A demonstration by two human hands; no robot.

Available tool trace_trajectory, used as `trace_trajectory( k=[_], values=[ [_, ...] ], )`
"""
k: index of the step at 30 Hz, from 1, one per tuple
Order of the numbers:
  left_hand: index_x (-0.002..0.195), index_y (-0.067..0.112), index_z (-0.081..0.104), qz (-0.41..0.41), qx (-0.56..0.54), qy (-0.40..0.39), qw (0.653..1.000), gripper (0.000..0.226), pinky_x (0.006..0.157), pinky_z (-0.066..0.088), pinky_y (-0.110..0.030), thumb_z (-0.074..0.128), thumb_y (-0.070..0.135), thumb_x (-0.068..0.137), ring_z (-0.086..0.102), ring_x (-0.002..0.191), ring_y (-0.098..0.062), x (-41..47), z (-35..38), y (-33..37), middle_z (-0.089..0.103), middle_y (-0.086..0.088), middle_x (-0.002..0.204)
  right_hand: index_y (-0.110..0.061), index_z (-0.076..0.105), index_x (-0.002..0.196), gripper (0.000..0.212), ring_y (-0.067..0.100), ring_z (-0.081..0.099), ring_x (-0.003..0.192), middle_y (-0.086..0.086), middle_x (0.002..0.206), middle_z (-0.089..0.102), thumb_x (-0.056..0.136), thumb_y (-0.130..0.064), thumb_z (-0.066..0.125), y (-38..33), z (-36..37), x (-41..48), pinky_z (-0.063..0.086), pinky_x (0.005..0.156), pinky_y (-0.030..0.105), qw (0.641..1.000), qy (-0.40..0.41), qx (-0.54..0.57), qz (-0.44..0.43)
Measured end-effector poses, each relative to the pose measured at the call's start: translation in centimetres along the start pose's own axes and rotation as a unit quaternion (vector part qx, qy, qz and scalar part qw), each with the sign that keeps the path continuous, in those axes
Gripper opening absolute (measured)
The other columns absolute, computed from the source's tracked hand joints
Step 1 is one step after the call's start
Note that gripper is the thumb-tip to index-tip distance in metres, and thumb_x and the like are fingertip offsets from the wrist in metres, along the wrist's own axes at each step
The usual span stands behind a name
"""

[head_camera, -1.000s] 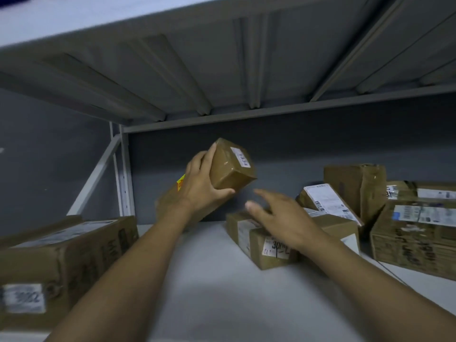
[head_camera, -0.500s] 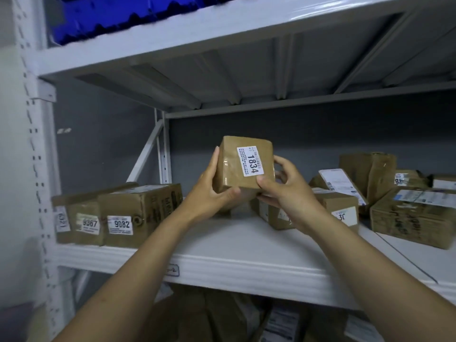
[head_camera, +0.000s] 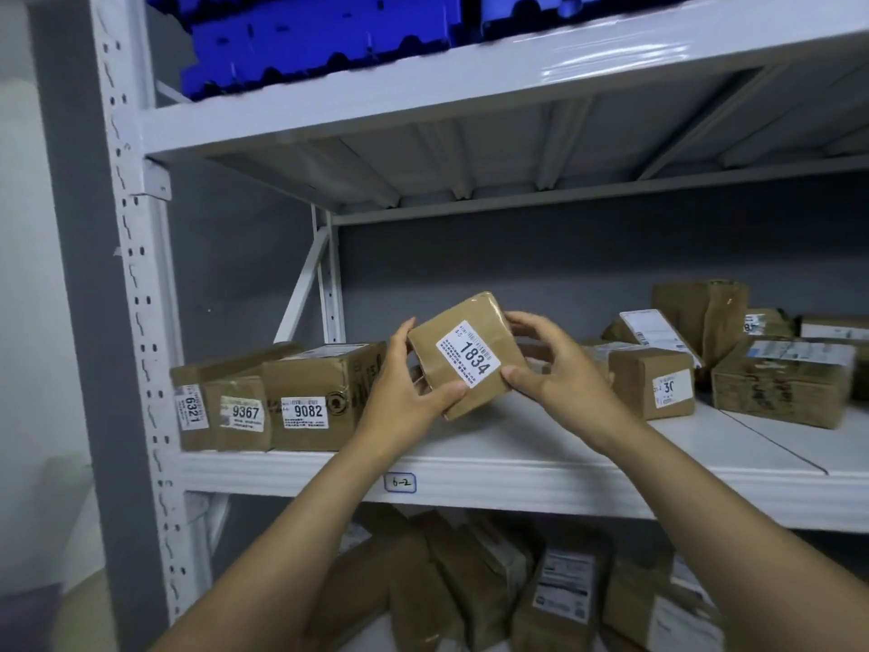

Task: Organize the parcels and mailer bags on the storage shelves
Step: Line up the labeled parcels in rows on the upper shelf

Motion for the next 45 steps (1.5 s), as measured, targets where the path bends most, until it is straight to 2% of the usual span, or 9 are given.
trace_trajectory(
  k=[5, 7, 13, 17, 20, 26, 35, 41, 45],
  values=[
    [0.149, 0.048, 0.008, 0.037, 0.107, -0.054, 0.992, 0.102, 0.106, 0.044, -0.036, 0.075, 0.012, 0.081, 0.047, 0.127, -0.006, -1.6, -1.8, 0.3, 0.044, 0.011, 0.141, -0.054, 0.018, 0.143, 0.089, 0.011, 0.047, 0.117, -0.014, 0.138, 0.036, 0.077, -0.038, 0.077, 0.6, 2.1, -1.5, 0.048, 0.095, 0.037, 0.987, -0.006, -0.156, 0.038],
    [0.150, 0.044, 0.010, 0.071, 0.202, -0.070, 0.974, 0.094, 0.106, 0.040, -0.028, 0.073, 0.020, 0.084, 0.044, 0.128, -0.008, -2.1, -2.6, 0.7, 0.042, 0.007, 0.145, -0.054, 0.022, 0.142, 0.086, 0.008, 0.044, 0.112, -0.015, 0.134, 0.033, 0.076, -0.044, 0.076, 0.6, 3.0, -1.8, 0.046, 0.094, 0.033, 0.977, -0.029, -0.205, 0.043],
    [0.150, 0.030, 0.026, 0.153, 0.393, 0.022, 0.906, 0.077, 0.117, 0.017, -0.036, 0.066, 0.043, 0.086, 0.026, 0.141, -0.015, -1.8, -7.1, 0.2, 0.036, 0.005, 0.151, -0.037, 0.041, 0.134, 0.061, 0.011, 0.054, 0.107, -0.003, 0.131, 0.051, 0.084, -0.024, 0.073, 0.8, 4.5, -1.2, 0.047, 0.080, 0.019, 0.981, -0.067, -0.162, 0.082],
    [0.150, 0.028, 0.027, 0.090, 0.497, 0.040, 0.862, 0.086, 0.119, 0.010, -0.047, 0.067, 0.057, 0.079, 0.022, 0.143, -0.021, -0.3, -10.4, -1.7, 0.034, 0.001, 0.153, -0.039, 0.041, 0.133, 0.058, 0.020, 0.048, 0.127, -0.001, 0.147, 0.040, 0.086, -0.024, 0.071, 0.7, 5.9, -0.9, 0.048, 0.099, 0.036, 0.979, -0.062, -0.179, 0.068],
    [0.146, 0.032, 0.032, 0.067, 0.496, 0.000, 0.866, 0.083, 0.116, 0.018, -0.049, 0.071, 0.052, 0.076, 0.029, 0.138, -0.021, 0.0, -11.7, -2.7, 0.039, 0.003, 0.148, -0.036, 0.041, 0.136, 0.056, 0.019, 0.041, 0.133, -0.003, 0.155, 0.029, 0.088, -0.024, 0.068, 0.1, 7.2, -0.2, 0.041, 0.107, 0.040, 0.974, -0.058, -0.214, 0.039],
    [0.141, 0.033, 0.038, 0.074, 0.482, -0.006, 0.873, 0.075, 0.114, 0.024, -0.047, 0.077, 0.037, 0.077, 0.034, 0.133, -0.022, 0.2, -12.3, -2.7, 0.043, 0.006, 0.143, -0.029, 0.041, 0.135, 0.049, 0.008, 0.047, 0.106, -0.004, 0.135, 0.047, 0.092, -0.020, 0.062, -0.7, 9.6, 0.9, 0.043, 0.082, 0.017, 0.973, -0.094, -0.209, 0.016],
    [0.140, 0.032, 0.036, 0.071, 0.501, -0.017, 0.862, 0.077, 0.117, 0.018, -0.050, 0.074, 0.048, 0.076, 0.032, 0.135, -0.023, 0.4, -11.8, -3.0, 0.041, 0.003, 0.144, -0.025, 0.037, 0.138, 0.053, 0.017, 0.046, 0.122, -0.003, 0.145, 0.038, 0.092, -0.024, 0.062, -0.3, 10.5, 0.8, 0.037, 0.097, 0.026, 0.956, -0.067, -0.286, 0.004],
    [0.148, 0.034, 0.025, 0.068, 0.552, -0.041, 0.830, 0.084, 0.118, 0.012, -0.051, 0.068, 0.054, 0.079, 0.027, 0.139, -0.024, 0.7, -11.3, -2.7, 0.036, 0.000, 0.149, -0.034, 0.039, 0.138, 0.054, 0.008, 0.048, 0.103, -0.007, 0.143, 0.039, 0.092, -0.020, 0.062, -0.1, 9.2, 1.5, 0.040, 0.093, 0.025, 0.956, -0.108, -0.274, 0.007],
    [0.149, 0.036, 0.022, 0.066, 0.569, -0.055, 0.817, 0.085, 0.116, 0.015, -0.048, 0.065, 0.058, 0.079, 0.026, 0.140, -0.025, 0.5, -10.1, -1.4, 0.033, -0.002, 0.150, -0.033, 0.038, 0.141, 0.054, 0.012, 0.050, 0.113, -0.007, 0.145, 0.038, 0.093, -0.022, 0.060, -0.1, 8.8, 1.8, 0.041, 0.098, 0.029, 0.947, -0.144, -0.287, -0.001]
  ],
)
Point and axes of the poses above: each hand's wrist, its own x-axis towards the middle knuckle, its own z-axis out of the palm, y = z × x, the point moved 3 cm from there along x, towards the middle knuckle
